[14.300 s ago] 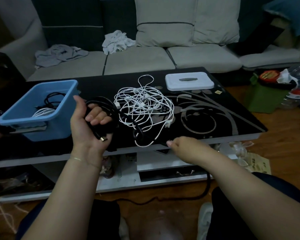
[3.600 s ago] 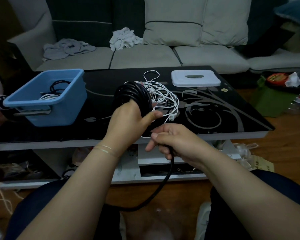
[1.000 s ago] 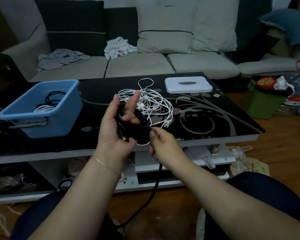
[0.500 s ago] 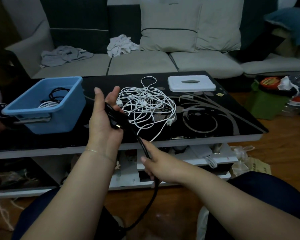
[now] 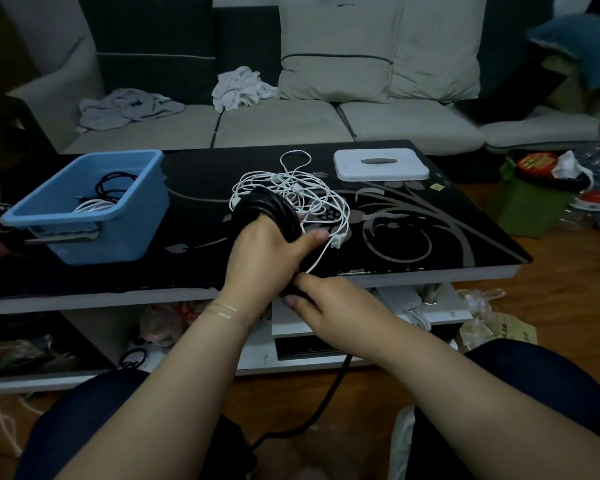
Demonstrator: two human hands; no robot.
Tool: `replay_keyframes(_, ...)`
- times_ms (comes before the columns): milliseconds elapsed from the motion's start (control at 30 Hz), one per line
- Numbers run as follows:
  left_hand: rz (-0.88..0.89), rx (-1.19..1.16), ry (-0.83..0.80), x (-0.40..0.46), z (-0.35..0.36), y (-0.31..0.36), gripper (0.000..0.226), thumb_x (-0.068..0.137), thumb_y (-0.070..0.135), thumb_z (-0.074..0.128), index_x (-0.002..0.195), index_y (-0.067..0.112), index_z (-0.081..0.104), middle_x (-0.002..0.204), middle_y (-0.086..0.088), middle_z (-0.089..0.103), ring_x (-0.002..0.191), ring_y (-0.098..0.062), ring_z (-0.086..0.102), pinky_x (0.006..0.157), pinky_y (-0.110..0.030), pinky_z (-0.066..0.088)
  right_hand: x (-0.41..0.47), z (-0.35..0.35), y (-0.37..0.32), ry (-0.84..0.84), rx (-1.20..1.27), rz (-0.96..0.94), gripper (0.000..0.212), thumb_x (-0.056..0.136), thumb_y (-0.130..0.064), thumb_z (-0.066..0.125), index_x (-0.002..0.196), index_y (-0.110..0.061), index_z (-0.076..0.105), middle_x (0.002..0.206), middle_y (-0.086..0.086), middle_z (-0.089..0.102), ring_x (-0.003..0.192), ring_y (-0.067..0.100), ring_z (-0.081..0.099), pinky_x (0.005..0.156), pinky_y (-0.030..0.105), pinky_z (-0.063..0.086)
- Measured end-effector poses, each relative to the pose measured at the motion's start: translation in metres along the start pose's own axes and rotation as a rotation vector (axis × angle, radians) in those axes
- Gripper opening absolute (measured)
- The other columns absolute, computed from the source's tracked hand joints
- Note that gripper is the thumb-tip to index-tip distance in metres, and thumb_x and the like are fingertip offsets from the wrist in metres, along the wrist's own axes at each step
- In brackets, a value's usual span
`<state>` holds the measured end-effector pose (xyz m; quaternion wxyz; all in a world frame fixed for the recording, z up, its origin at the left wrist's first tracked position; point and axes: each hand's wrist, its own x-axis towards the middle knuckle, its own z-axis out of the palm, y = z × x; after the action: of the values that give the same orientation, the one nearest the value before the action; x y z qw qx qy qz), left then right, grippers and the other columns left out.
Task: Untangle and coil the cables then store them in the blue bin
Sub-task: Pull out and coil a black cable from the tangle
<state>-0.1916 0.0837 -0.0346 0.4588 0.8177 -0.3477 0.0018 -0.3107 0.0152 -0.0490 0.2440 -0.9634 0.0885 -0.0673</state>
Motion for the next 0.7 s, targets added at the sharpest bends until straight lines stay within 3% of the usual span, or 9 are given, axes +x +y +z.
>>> replay_keyframes(67,0.049,0.221,-0.080,0.000,0.003,-0.005,0.077,0.061,0.082,0.048,0.086,0.010,0.064,0.072,-0.004,0.068,0.072,-0.021,0.065,0.069,-0.040,0.052,-0.001,-0.004,0.002,0.034,-0.024,-0.008,0.026,0.097,-0.039,0.047,0.110,-0.019,0.057,0.092,0.006,0.066,0.085,0.026,0.059,0.066,0.039,0.047)
replay_keyframes(134,0.041,0.266,-0.170,-0.001,0.001,-0.004,0.067,0.074,0.074,0.051,0.073,0.007,0.055,0.066,-0.006,0.061,0.064,-0.021,0.057,0.061,-0.038,0.047,-0.001,-0.008,0.005,0.121,-0.072,-0.044,0.028,0.093,-0.044,0.054,0.105,-0.019,0.061,0.091,0.003,0.068,0.086,0.024,0.061,0.068,0.040,0.047)
replay_keyframes(200,0.030,0.226,-0.274,-0.003,-0.002,-0.001,0.063,0.086,0.064,0.047,0.065,0.005,0.049,0.059,-0.009,0.055,0.056,-0.021,0.050,0.054,-0.035,0.039,-0.003,-0.013,0.008,0.224,-0.101,-0.058,0.034,0.084,-0.052,0.061,0.091,-0.019,0.058,0.076,-0.005,0.064,0.074,0.017,0.059,0.061,0.036,0.043)
replay_keyframes(301,-0.054,0.077,-0.451,-0.008,-0.008,0.005,0.079,0.086,0.069,0.026,0.063,0.001,0.059,0.055,-0.010,0.059,0.052,-0.017,0.055,0.054,-0.026,0.042,-0.005,-0.018,0.013,0.280,-0.163,-0.009,0.049,0.069,-0.070,0.061,0.079,-0.025,0.044,0.055,-0.011,0.042,0.057,0.010,0.043,0.050,0.024,0.029)
replay_keyframes(367,-0.134,-0.083,-0.632,-0.014,-0.013,0.009,0.094,0.078,0.078,0.014,0.069,0.001,0.067,0.053,-0.011,0.061,0.053,-0.022,0.060,0.060,-0.030,0.047,-0.004,-0.022,0.016,0.261,-0.178,0.049,0.056,0.060,-0.077,0.057,0.077,-0.026,0.043,0.055,-0.009,0.043,0.058,0.011,0.044,0.051,0.022,0.029)
replay_keyframes(467,-0.099,-0.206,-0.837,-0.021,-0.017,0.010,0.087,0.071,0.085,0.014,0.060,0.016,0.066,0.052,-0.010,0.055,0.046,-0.019,0.053,0.057,-0.029,0.043,-0.003,-0.030,0.018,0.211,-0.152,0.085,0.063,0.051,-0.080,0.057,0.080,-0.025,0.047,0.061,-0.007,0.051,0.061,0.010,0.050,0.055,0.029,0.037)
replay_keyframes(534,-0.047,-0.232,-0.928,-0.020,-0.019,0.005,0.083,0.066,0.090,0.030,0.059,0.013,0.060,0.053,-0.007,0.054,0.044,-0.016,0.051,0.051,-0.022,0.041,-0.003,-0.033,0.018,0.143,0.023,0.058,0.048,0.060,-0.064,0.066,0.081,-0.026,0.048,0.061,-0.008,0.054,0.060,0.007,0.050,0.057,0.030,0.040)
replay_keyframes(601,-0.025,-0.233,-1.019,-0.017,-0.025,0.003,0.072,0.066,0.081,0.056,0.065,0.009,0.062,0.054,-0.005,0.054,0.044,-0.015,0.050,0.048,-0.020,0.040,-0.004,-0.035,0.020,0.010,0.396,0.038,0.028,0.076,-0.030,0.073,0.085,-0.023,0.047,0.059,-0.008,0.051,0.056,0.007,0.046,0.057,0.026,0.040)
replay_keyframes(701,-0.038,-0.234,-1.128,-0.016,-0.035,0.009,0.033,0.076,0.035,0.075,0.074,0.005,0.062,0.054,0.000,0.052,0.046,-0.009,0.050,0.046,-0.019,0.042,-0.004,-0.043,0.027,-0.222,0.780,0.037,0.027,0.083,-0.007,0.069,0.097,-0.016,0.048,0.061,0.002,0.051,0.061,0.016,0.049,0.058,0.027,0.049)
